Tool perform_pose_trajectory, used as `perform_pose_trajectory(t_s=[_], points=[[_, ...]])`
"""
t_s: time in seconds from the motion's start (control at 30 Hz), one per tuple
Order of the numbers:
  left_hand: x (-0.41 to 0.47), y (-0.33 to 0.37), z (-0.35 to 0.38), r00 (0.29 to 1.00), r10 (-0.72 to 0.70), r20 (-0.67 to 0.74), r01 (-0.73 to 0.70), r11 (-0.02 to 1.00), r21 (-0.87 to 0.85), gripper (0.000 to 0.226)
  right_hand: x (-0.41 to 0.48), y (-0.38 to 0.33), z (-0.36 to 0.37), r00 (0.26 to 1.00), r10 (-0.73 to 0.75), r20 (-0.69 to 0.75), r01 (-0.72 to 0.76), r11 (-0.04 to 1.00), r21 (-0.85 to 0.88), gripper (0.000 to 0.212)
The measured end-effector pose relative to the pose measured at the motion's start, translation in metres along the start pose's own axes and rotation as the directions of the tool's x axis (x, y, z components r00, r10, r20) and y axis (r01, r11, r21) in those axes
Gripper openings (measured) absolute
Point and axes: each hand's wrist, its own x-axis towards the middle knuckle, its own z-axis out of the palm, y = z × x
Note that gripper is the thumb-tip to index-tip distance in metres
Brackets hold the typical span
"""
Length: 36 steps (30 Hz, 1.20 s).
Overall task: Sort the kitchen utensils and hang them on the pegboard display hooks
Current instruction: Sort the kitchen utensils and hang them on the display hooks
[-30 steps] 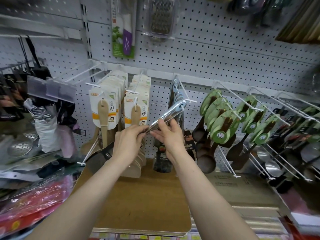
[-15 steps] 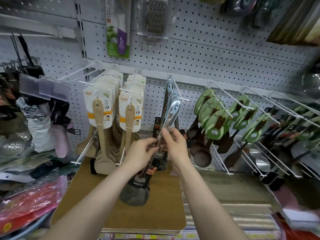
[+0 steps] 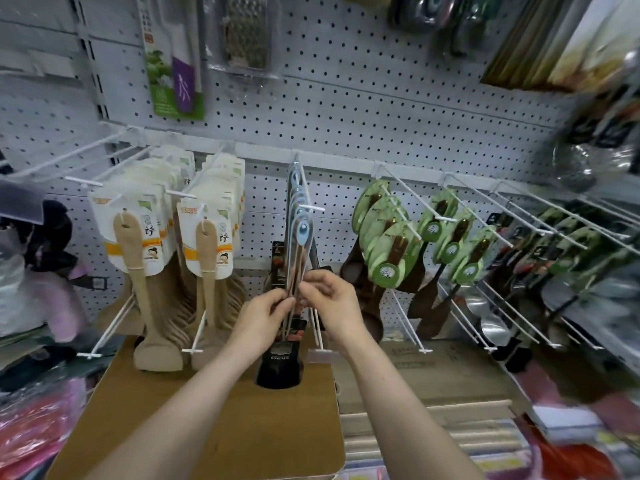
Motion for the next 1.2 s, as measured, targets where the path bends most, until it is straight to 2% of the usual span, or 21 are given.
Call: perform_pose_trajectory(t_s=[0.17, 0.27, 0.33, 0.5, 0.6, 0.67, 0.9, 1.03, 1.2], points=[[0.015, 0.005, -0.003, 1.000, -0.005, -0.022, 0.005, 1.000, 0.008, 0.026, 0.019, -0.006, -0.007, 0.987, -0.127, -0.094, 0.120, 0.990, -0.078, 0.024], [0.023, 0.004, -0.004, 0.999, -0.027, -0.027, 0.028, 1.000, 0.010, 0.025, 0.036, -0.007, -0.013, 0.971, -0.124, -0.205, 0.097, 0.986, -0.137, 0.024], [0.025, 0.002, -0.004, 0.999, -0.033, -0.032, 0.033, 0.999, 0.001, 0.024, 0.049, -0.007, -0.019, 0.970, -0.106, -0.218, 0.067, 0.981, -0.181, 0.027], [0.030, 0.002, -0.002, 0.998, -0.038, -0.042, 0.036, 0.999, -0.040, 0.022, 0.075, 0.001, -0.022, 0.992, -0.012, -0.125, -0.031, 0.941, -0.336, 0.036], [0.034, -0.002, -0.002, 0.997, -0.078, -0.017, 0.076, 0.992, -0.105, 0.011, 0.084, 0.010, -0.019, 0.999, 0.039, -0.013, -0.040, 0.879, -0.474, 0.030], [0.036, -0.004, -0.002, 0.996, -0.085, -0.011, 0.083, 0.989, -0.124, 0.022, 0.088, 0.014, -0.018, 0.998, 0.058, 0.027, -0.035, 0.847, -0.530, 0.026], [0.042, -0.010, 0.000, 1.000, 0.006, 0.026, -0.004, 0.998, -0.060, 0.049, 0.085, 0.024, -0.023, 0.995, -0.076, 0.062, 0.098, 0.811, -0.577, 0.021], [0.048, -0.011, 0.003, 0.994, 0.068, 0.091, -0.058, 0.993, -0.099, 0.050, 0.081, 0.024, -0.030, 0.992, -0.109, 0.060, 0.123, 0.761, -0.637, 0.022], [0.052, -0.013, 0.006, 0.985, 0.063, 0.158, -0.042, 0.990, -0.132, 0.046, 0.077, 0.023, -0.035, 0.988, -0.124, 0.088, 0.152, 0.751, -0.643, 0.020]])
